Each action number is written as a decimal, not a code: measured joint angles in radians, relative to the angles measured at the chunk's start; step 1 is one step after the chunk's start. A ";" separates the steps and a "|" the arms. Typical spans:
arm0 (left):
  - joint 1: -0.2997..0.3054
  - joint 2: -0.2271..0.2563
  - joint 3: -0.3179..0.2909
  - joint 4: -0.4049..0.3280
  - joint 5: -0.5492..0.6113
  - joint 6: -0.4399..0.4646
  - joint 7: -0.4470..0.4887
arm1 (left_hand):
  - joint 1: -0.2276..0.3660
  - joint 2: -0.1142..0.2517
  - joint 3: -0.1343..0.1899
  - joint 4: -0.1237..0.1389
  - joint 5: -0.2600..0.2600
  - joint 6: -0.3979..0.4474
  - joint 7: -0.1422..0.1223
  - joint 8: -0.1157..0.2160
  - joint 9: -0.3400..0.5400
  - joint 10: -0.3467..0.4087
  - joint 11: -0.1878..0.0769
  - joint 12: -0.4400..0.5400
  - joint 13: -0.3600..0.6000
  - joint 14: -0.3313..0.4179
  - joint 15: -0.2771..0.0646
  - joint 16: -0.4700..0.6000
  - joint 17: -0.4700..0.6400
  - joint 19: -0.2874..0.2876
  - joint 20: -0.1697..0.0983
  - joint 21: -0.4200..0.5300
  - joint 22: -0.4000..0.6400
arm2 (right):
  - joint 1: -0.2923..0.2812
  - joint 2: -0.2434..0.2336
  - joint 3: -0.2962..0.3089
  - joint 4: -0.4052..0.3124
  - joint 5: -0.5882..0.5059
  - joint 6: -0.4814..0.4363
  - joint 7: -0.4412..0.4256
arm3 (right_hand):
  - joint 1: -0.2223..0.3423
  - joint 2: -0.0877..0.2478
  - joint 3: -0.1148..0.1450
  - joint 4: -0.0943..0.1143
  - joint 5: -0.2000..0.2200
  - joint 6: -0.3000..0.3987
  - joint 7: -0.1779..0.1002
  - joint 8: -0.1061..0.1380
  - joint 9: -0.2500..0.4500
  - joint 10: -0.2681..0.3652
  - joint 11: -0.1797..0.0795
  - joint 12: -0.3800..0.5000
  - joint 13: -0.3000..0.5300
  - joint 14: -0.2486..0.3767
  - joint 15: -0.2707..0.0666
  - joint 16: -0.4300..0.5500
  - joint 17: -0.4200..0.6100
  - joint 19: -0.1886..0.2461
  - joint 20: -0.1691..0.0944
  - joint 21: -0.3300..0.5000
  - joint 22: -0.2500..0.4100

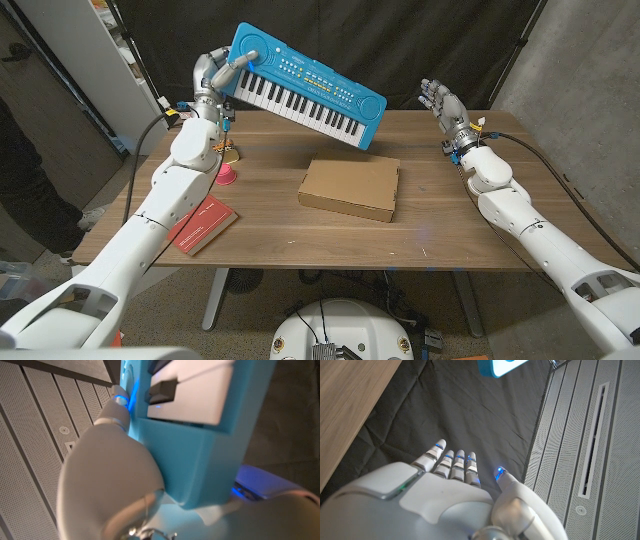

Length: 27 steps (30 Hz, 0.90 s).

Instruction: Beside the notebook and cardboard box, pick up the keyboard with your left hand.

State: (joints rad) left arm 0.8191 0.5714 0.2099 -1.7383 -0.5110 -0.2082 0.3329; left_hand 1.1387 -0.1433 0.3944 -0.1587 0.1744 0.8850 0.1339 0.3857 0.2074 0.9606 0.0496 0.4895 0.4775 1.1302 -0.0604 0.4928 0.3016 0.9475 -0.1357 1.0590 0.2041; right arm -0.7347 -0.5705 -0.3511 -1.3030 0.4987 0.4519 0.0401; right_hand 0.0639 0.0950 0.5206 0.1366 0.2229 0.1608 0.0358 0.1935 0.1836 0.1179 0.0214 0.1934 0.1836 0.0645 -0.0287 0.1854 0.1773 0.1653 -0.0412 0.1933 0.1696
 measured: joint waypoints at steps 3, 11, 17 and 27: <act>-0.003 -0.002 0.000 -0.002 0.010 -0.009 0.000 | 0.000 0.000 0.001 -0.001 0.000 0.000 0.000 -0.004 0.000 0.000 0.000 -0.002 0.002 0.000 0.000 -0.001 0.000 0.000 0.000 0.000 0.000 | 0.000 0.000 0.000 0.000 -0.001 0.000 -0.002 | 0.000 0.000 0.000 0.000 0.000 0.000 0.000 0.000 0.000 0.000 0.000 0.000 0.000 0.000 0.000 0.000 0.000 0.000 0.000 0.000 0.000; -0.012 -0.006 -0.001 -0.003 0.038 -0.027 -0.001 | 0.000 0.000 0.001 -0.001 0.000 0.009 -0.001 -0.008 -0.001 0.002 -0.002 -0.004 0.003 0.000 0.000 -0.004 0.001 -0.007 0.004 0.009 0.000 | 0.000 -0.003 0.001 -0.005 -0.007 0.000 -0.012 | 0.003 -0.003 0.000 0.000 0.000 0.000 0.000 0.000 0.000 0.000 0.000 0.000 0.000 0.004 -0.004 0.000 0.000 0.000 0.000 0.000 0.000; -0.019 -0.009 0.000 -0.003 0.055 -0.041 -0.007 | 0.000 0.000 0.001 -0.001 0.000 0.009 -0.002 -0.005 -0.001 0.004 -0.004 -0.010 0.003 0.000 0.000 -0.006 0.002 -0.007 0.004 0.017 -0.005 | -0.004 -0.007 0.002 -0.011 -0.011 -0.003 -0.018 | 0.008 0.003 0.002 -0.002 0.000 0.000 0.000 0.000 0.000 0.009 0.002 0.000 0.000 0.006 -0.006 0.000 0.000 0.006 0.006 0.000 0.000; -0.030 -0.013 0.000 0.010 0.076 -0.074 -0.024 | 0.000 0.000 0.001 -0.001 -0.003 0.009 -0.002 -0.005 -0.001 0.004 -0.004 -0.010 0.003 0.000 0.000 -0.008 0.007 -0.028 0.007 0.021 -0.004 | -0.007 -0.015 0.005 -0.029 -0.023 -0.015 -0.035 | 0.016 0.005 0.008 -0.008 0.000 0.007 0.000 0.000 0.000 0.014 0.007 0.000 0.000 0.011 0.000 0.000 -0.005 0.011 0.000 0.000 -0.002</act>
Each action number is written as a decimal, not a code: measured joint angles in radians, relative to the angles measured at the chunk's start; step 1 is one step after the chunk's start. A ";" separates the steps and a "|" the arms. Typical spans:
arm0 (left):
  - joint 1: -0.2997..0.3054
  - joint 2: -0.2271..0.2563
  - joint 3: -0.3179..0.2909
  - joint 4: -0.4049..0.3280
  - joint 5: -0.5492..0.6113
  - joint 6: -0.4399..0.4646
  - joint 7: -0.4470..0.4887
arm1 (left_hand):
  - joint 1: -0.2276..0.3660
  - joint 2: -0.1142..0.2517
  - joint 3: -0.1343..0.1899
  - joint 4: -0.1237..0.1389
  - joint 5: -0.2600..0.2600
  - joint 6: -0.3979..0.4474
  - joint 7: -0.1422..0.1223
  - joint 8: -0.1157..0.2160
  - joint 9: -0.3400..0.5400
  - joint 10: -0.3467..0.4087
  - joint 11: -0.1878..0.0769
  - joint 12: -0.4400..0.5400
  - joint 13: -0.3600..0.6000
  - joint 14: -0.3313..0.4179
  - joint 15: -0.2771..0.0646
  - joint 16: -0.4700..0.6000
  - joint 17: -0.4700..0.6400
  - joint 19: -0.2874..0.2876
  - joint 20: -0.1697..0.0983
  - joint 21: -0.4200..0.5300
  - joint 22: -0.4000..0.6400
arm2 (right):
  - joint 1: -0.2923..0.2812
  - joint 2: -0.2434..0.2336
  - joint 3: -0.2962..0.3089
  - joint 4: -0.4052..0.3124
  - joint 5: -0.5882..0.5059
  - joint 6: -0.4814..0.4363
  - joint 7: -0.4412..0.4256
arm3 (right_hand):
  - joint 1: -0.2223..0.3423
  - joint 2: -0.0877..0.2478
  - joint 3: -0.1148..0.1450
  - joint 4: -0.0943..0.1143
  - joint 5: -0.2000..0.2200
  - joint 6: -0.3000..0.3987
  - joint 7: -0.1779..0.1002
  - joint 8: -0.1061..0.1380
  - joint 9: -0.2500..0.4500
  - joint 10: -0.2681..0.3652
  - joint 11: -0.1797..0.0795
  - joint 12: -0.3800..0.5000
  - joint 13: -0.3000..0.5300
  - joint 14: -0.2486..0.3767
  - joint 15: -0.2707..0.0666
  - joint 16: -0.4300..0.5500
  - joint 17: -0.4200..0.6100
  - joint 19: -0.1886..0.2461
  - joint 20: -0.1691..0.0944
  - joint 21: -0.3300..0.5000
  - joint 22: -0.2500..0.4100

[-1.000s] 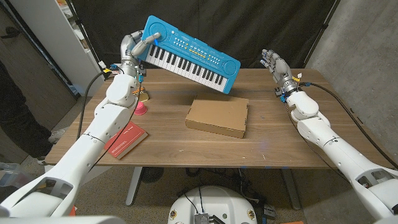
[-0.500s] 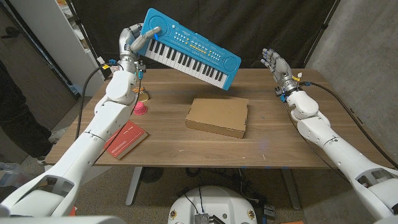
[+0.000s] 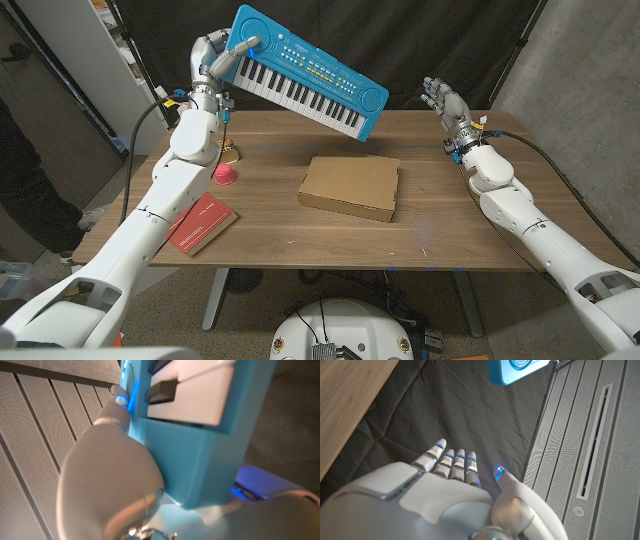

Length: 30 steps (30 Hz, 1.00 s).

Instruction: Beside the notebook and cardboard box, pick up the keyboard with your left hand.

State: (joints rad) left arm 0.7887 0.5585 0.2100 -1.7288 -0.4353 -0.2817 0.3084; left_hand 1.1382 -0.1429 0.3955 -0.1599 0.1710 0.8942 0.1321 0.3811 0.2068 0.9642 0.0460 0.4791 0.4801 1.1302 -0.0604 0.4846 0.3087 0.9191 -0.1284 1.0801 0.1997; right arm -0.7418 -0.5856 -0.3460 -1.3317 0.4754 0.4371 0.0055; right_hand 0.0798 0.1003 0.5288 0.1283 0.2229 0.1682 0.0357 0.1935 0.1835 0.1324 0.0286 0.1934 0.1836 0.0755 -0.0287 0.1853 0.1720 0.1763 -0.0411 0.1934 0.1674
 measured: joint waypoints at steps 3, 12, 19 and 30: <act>-0.004 -0.001 0.001 0.004 0.003 -0.009 -0.007 | 0.000 0.000 0.000 0.000 0.000 0.000 0.000 0.000 0.000 -0.004 -0.004 -0.006 0.000 0.000 0.000 -0.003 0.005 -0.004 0.004 0.002 -0.003 | -0.001 -0.002 0.001 -0.005 -0.003 -0.005 -0.006 | 0.000 0.000 0.000 0.000 0.000 0.004 0.004 0.000 0.000 0.005 -0.005 0.000 0.000 0.000 0.000 0.000 0.000 0.004 0.004 0.000 0.000; -0.011 -0.005 0.001 0.012 0.005 -0.034 -0.026 | 0.000 0.000 -0.003 0.003 0.007 0.005 0.002 -0.003 0.000 -0.002 -0.005 -0.012 0.005 0.000 0.000 -0.007 0.007 -0.013 0.006 0.008 -0.005 | -0.006 -0.012 0.003 -0.020 -0.012 -0.018 -0.019 | 0.000 0.000 0.000 0.000 0.000 0.007 0.000 0.000 0.000 0.005 -0.005 0.000 0.000 0.005 -0.005 0.000 0.000 0.005 0.005 0.000 0.000; -0.015 -0.008 0.002 0.016 0.005 -0.046 -0.041 | 0.000 0.000 -0.003 0.003 0.008 0.005 0.002 -0.007 0.001 -0.002 -0.005 -0.017 0.005 0.000 0.000 -0.011 0.008 -0.021 0.006 0.008 -0.005 | -0.012 -0.022 0.007 -0.034 -0.017 -0.027 -0.025 | 0.000 0.000 0.000 0.000 0.000 0.007 0.000 0.000 0.000 0.009 -0.002 0.000 0.000 0.009 -0.002 0.000 0.003 0.009 0.002 0.000 0.000; -0.025 -0.008 0.008 0.030 -0.009 -0.062 -0.076 | 0.000 0.000 -0.004 0.004 0.007 0.005 0.002 -0.011 0.000 -0.002 -0.005 -0.017 0.009 0.000 0.000 -0.013 0.010 -0.023 0.006 0.019 -0.009 | -0.031 -0.040 0.012 -0.067 -0.028 -0.057 -0.049 | 0.000 0.000 0.000 0.000 0.000 0.022 0.004 0.000 0.000 0.018 -0.004 0.000 0.000 0.018 -0.007 0.000 0.003 0.020 0.005 0.008 0.000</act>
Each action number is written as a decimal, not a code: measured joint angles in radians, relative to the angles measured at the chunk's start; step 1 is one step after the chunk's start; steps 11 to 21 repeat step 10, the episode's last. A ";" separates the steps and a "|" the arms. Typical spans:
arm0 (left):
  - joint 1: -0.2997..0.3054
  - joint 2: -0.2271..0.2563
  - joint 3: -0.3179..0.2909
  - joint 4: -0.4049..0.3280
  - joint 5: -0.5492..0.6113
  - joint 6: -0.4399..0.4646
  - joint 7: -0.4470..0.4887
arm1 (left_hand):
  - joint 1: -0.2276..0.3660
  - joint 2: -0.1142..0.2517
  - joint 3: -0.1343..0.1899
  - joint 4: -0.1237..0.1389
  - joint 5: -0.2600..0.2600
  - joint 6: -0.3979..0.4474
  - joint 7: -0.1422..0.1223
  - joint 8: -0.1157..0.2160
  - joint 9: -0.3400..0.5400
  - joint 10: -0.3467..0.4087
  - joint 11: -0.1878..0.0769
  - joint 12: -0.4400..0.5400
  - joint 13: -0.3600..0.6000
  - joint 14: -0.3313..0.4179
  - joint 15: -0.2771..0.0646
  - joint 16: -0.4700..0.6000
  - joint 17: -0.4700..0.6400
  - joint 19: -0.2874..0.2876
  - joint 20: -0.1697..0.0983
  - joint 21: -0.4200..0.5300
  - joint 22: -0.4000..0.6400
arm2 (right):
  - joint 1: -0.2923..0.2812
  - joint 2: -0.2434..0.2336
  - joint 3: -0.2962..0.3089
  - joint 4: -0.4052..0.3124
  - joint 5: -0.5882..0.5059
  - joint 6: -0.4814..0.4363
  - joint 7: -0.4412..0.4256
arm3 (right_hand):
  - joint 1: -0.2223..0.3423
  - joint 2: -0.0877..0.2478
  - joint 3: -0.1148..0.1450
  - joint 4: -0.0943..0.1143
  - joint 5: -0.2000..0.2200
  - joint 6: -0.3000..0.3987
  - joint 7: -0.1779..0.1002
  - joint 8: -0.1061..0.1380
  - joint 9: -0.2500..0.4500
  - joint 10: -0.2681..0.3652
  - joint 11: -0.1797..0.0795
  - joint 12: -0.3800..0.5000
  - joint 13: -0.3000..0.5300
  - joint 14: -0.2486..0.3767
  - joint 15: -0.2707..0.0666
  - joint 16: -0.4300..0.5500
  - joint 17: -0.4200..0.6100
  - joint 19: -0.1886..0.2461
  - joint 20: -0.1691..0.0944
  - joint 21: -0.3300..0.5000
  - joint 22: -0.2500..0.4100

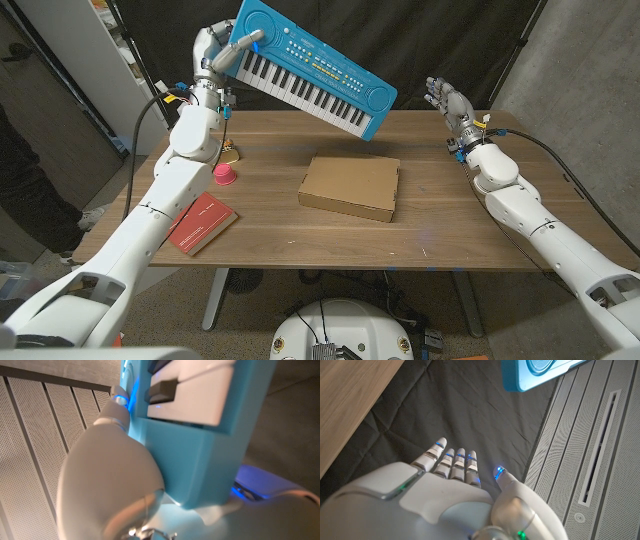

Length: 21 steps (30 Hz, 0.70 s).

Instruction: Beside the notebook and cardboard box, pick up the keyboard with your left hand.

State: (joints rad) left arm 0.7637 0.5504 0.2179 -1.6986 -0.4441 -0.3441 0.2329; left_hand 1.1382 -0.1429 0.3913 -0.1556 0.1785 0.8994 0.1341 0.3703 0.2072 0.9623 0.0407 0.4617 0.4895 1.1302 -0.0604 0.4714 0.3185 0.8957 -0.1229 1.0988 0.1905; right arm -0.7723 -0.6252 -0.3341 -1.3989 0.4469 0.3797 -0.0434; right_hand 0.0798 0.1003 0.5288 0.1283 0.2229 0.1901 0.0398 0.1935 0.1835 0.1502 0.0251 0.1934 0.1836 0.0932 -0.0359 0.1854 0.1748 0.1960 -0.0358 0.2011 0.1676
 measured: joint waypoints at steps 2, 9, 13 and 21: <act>-0.003 0.000 0.001 0.005 -0.008 -0.007 -0.014 | 0.000 0.000 0.000 0.000 0.000 0.000 0.000 0.000 0.000 0.000 0.000 0.000 0.000 0.000 0.000 0.000 0.000 -0.005 0.005 0.000 0.000 | -0.010 -0.006 0.001 -0.020 -0.007 -0.011 -0.013 | 0.000 0.000 0.000 0.000 0.000 0.007 -0.004 0.000 0.000 0.004 0.004 0.000 0.000 0.004 0.004 0.000 0.000 0.000 0.000 0.000 0.000; -0.014 0.006 0.003 0.037 -0.029 -0.030 -0.059 | 0.000 0.000 -0.001 0.001 0.000 0.008 0.002 -0.008 -0.001 0.004 -0.004 -0.009 0.002 0.000 0.000 0.000 0.000 -0.005 0.005 0.000 0.000 | -0.047 -0.018 0.007 -0.080 -0.030 -0.039 -0.059 | 0.000 0.000 0.000 0.000 0.000 0.010 0.000 0.008 0.000 0.009 0.002 0.000 0.000 0.005 0.005 0.000 0.000 0.004 -0.004 0.000 0.000; -0.014 0.006 0.003 0.039 -0.029 -0.031 -0.060 | 0.000 0.000 -0.001 0.001 0.000 0.008 0.002 -0.008 -0.001 0.004 -0.004 -0.010 0.002 0.000 0.000 0.000 0.000 -0.005 0.005 0.000 0.000 | -0.056 -0.020 0.008 -0.091 -0.033 -0.042 -0.065 | 0.000 0.000 0.000 0.000 0.000 0.010 0.000 0.008 0.000 0.009 0.002 0.000 0.000 0.009 0.002 0.000 0.000 0.005 -0.005 0.000 0.000; -0.014 0.006 0.003 0.039 -0.029 -0.031 -0.060 | 0.000 0.000 -0.001 0.001 0.000 0.008 0.002 -0.008 -0.001 0.004 -0.004 -0.010 0.002 0.000 0.000 0.000 0.000 -0.005 0.005 0.000 0.000 | -0.056 -0.020 0.008 -0.091 -0.033 -0.042 -0.065 | 0.000 0.000 0.000 0.000 0.000 0.010 0.000 0.008 0.000 0.009 0.002 0.000 0.000 0.009 0.002 0.000 0.000 0.005 -0.005 0.000 0.000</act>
